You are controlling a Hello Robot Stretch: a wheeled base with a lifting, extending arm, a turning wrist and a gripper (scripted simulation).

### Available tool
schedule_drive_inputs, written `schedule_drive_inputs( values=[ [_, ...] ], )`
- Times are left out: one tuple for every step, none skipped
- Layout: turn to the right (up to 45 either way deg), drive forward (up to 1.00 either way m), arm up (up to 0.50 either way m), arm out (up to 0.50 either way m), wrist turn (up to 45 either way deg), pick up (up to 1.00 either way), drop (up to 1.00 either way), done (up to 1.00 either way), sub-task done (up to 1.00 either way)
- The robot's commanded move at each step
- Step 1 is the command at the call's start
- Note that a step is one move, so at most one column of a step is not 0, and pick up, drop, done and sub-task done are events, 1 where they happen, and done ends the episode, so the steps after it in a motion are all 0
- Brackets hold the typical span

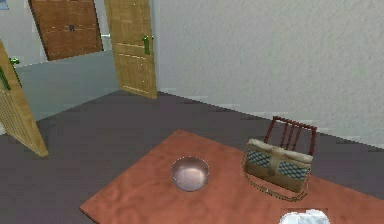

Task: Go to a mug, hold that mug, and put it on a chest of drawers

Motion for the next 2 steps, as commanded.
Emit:
schedule_drive_inputs(
  values=[
    [0.0,0.00,0.00,0.00,45.0,0.00,0.00,0.00,0.00],
    [0.0,0.00,0.00,0.00,45.0,0.00,0.00,0.00,0.00]
  ],
)
